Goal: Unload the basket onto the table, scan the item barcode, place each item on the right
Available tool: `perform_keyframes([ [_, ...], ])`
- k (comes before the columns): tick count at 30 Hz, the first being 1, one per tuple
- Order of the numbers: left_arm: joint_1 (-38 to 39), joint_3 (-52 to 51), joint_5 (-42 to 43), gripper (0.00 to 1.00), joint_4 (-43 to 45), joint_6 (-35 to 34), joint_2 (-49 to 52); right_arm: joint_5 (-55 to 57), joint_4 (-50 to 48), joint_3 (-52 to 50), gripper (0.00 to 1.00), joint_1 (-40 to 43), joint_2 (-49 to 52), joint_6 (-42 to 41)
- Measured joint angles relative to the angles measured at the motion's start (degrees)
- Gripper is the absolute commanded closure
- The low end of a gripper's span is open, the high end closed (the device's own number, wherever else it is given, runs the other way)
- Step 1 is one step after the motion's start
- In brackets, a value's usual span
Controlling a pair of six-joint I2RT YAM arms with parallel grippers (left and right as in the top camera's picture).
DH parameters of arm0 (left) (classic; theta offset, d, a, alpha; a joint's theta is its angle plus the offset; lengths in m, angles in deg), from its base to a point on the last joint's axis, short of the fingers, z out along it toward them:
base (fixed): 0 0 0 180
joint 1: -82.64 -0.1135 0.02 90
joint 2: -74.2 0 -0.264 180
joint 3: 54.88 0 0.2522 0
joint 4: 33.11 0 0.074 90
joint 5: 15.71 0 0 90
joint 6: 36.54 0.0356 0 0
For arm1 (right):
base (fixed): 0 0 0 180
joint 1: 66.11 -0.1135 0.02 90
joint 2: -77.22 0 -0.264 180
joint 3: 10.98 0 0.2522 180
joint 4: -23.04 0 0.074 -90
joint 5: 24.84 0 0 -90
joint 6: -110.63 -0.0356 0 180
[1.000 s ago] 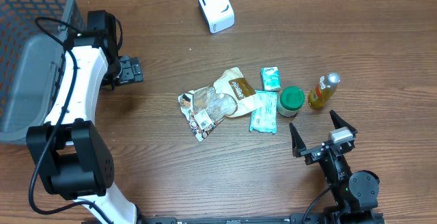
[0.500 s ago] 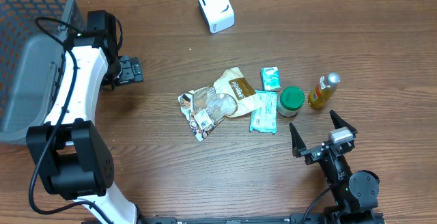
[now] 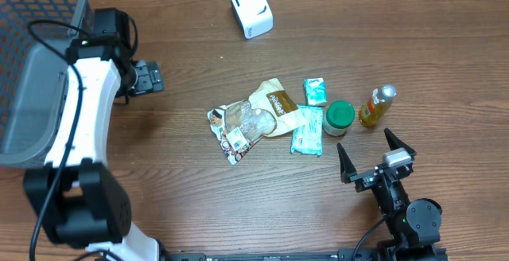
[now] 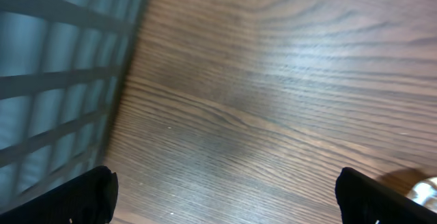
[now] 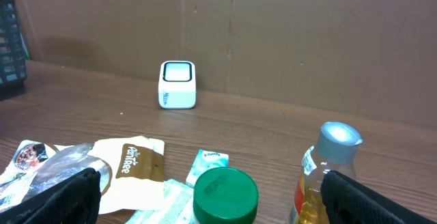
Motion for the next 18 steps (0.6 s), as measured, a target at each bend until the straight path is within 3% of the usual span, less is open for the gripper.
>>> perform_keyframes([
  [6,0.0,0.0,0.0,0.0,0.0,-0.02,-5.79,0.0,0.02,0.0,0.0,0.0,0.0,0.02],
  [18,0.0,-1.01,0.0,0.0,0.15,-0.02,-7.34,-0.02,0.04,0.0,0.0,0.0,0.0,0.15],
])
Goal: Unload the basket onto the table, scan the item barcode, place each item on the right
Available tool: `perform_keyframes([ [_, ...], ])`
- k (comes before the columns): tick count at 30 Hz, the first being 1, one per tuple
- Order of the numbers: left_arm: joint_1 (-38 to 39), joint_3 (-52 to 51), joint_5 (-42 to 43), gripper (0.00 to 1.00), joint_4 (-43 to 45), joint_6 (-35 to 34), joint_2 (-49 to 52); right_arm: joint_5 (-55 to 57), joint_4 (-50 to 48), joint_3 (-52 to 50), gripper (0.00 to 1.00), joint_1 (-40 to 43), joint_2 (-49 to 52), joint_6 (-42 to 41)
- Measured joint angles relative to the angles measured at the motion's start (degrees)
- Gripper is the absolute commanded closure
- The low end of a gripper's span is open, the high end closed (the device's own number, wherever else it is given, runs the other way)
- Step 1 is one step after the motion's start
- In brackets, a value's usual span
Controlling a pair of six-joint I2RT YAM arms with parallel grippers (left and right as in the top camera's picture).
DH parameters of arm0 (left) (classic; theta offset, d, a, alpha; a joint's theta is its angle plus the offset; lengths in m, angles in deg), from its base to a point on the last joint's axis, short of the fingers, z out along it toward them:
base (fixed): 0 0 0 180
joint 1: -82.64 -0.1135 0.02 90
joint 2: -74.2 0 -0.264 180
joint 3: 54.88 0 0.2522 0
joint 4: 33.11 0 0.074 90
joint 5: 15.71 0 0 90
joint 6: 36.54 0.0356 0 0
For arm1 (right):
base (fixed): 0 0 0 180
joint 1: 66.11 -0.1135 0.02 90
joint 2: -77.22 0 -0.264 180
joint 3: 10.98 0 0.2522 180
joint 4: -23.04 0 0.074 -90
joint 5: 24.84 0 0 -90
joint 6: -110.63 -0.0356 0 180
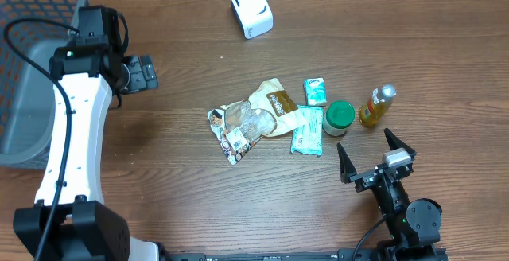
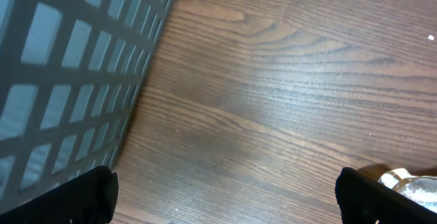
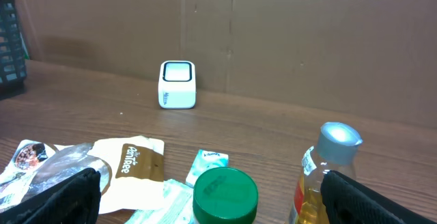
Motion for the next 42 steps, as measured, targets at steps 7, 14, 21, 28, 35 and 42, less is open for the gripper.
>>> perform_keyframes([
  [7,0.0,-9.55,0.0,0.0,0.0,0.0,-4.85,0.0,0.0,0.0,0.0,0.0,0.0,0.0],
  [14,0.0,-21.16,0.0,0.0,-0.15,0.0,-8.98,0.0,-0.02,0.0,0.0,0.0,0.0,-0.02],
  [21,0.0,-27.54,0.0,0.0,-0.22,0.0,-11.76,0.0,0.0,0.0,0.0,0.0,0.0,0.0],
  [28,0.0,-28.92,1.05,0.0,6.03,0.0,-12.13,0.02,0.0,0.0,0.0,0.0,0.0,-0.02],
  [35,0.0,-40.72,8.13,0.0,29.7,0.02,-13.49,0.02,-0.02,0.0,0.0,0.0,0.0,-0.02],
  [42,0.0,-54.82,12.98,0.0,44.44,0.0,-15.21,0.02,0.0,0.0,0.0,0.0,0.0,0.0],
])
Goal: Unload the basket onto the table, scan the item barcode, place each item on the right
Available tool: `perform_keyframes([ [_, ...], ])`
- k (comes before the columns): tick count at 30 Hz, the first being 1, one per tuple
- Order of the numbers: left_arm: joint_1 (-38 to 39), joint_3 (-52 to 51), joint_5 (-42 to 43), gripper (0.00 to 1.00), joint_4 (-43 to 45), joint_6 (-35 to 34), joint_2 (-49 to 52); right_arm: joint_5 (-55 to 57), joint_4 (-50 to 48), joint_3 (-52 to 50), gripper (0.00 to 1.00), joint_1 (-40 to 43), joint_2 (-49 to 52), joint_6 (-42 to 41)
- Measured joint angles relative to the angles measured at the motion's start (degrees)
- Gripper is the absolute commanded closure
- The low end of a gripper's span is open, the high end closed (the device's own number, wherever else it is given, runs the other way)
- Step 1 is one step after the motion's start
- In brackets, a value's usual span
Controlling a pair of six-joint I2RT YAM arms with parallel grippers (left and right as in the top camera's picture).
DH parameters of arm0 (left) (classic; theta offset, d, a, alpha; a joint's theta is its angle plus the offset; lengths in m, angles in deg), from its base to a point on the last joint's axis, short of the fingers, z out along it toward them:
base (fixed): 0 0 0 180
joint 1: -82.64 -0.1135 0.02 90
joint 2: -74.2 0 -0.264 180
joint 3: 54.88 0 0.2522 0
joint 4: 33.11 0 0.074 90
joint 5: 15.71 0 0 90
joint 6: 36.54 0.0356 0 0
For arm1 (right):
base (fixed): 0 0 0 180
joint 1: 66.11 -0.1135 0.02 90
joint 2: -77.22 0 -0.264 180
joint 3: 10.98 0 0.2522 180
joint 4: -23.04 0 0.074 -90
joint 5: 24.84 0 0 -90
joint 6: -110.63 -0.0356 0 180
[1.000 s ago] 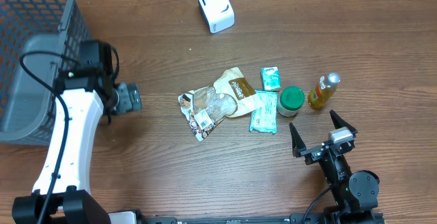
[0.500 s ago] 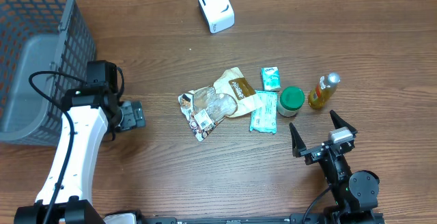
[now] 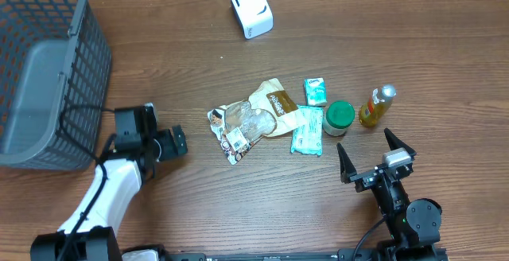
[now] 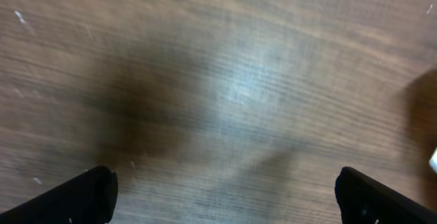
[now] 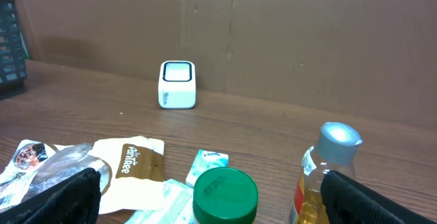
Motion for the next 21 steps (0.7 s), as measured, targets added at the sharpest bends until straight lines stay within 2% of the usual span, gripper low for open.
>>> perform_keyframes([
  [13,0.0,-13.6,1.42,0.0,19.26,0.0,-4.74,-0.02,-0.04,0.0,0.0,0.0,0.0,-0.02],
  [21,0.0,-17.77,1.49,0.0,24.46,0.0,-6.71,-0.02,-0.02,0.0,0.0,0.0,0.0,0.0],
])
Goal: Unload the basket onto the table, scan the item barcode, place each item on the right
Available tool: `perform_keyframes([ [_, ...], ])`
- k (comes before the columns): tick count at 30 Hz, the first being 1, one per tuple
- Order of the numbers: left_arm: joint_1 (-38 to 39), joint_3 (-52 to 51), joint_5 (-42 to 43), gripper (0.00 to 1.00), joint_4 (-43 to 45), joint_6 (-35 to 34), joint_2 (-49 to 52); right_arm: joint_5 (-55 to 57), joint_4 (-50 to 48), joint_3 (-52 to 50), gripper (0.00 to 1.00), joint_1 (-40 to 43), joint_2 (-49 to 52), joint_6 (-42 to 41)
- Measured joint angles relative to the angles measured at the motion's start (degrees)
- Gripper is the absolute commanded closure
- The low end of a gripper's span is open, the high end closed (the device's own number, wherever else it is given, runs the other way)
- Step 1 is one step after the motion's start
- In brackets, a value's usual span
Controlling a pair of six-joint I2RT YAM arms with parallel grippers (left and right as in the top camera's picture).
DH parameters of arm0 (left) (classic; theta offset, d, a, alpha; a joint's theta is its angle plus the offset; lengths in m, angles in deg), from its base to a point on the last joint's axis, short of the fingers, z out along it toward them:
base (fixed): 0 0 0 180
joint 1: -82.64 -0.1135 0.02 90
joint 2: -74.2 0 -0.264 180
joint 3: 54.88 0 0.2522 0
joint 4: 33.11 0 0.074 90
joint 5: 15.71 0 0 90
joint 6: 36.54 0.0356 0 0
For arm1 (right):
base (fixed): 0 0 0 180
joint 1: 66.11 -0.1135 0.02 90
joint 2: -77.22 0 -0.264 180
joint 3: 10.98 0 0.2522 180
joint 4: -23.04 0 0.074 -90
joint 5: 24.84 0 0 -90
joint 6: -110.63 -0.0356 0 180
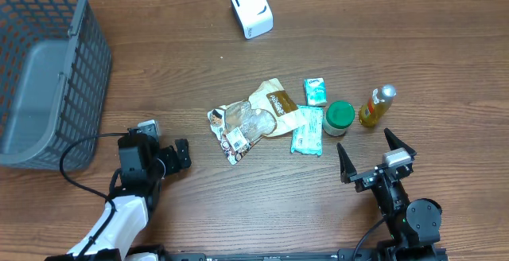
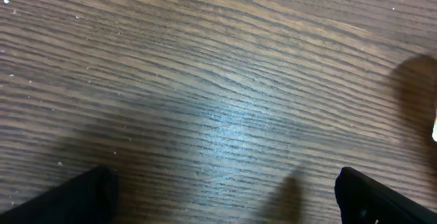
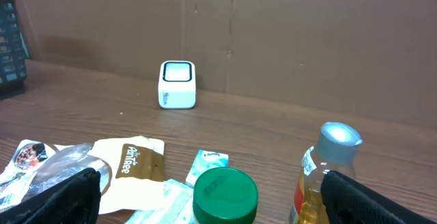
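Note:
The white barcode scanner (image 1: pixel 251 9) stands at the back of the table and shows in the right wrist view (image 3: pixel 177 84). Mid-table lie the snack bags (image 1: pixel 250 122), a teal packet (image 1: pixel 307 130), a small teal box (image 1: pixel 316 91), a green-lidded jar (image 1: pixel 339 118) and a yellow bottle (image 1: pixel 376 106). My left gripper (image 1: pixel 167 139) is open, low over bare wood at the front left, left of the bags; nothing is between its fingers (image 2: pixel 89 197). My right gripper (image 1: pixel 371 154) stands open just in front of the jar (image 3: pixel 225 195) and bottle (image 3: pixel 328 176), holding nothing.
A grey mesh basket (image 1: pixel 79 62) fills the back left corner. A brown cardboard wall (image 3: pixel 273 33) rises behind the scanner. Bare wood (image 1: pixel 159 54) lies between the basket and the items.
My left arm has drawn slightly further back toward the table's front edge, its gripper still open over bare wood. The right arm and all the items are unchanged.
My left arm first reached far back beside the basket, gripper open and empty. It was still next to the basket a moment later. Then it was folded back to the front left, and now sits lower still. The right gripper stayed open and still; no item moved.

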Motion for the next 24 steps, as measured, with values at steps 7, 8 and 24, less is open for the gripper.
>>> perform_keyframes([
  [7,0.0,-5.42,0.28,0.0,7.5,0.0,-2.38,0.02,-0.02,0.0,0.0,0.0,0.0,-0.04],
  [8,0.0,-6.54,0.46,0.0,8.87,-0.04,-2.93,0.02,0.0,0.0,0.0,0.0,0.0,-0.02],
  [24,0.0,-14.93,0.87,0.01,4.46,-0.17,-19.45,0.0,0.02,0.0,0.0,0.0,0.0,0.0],
])
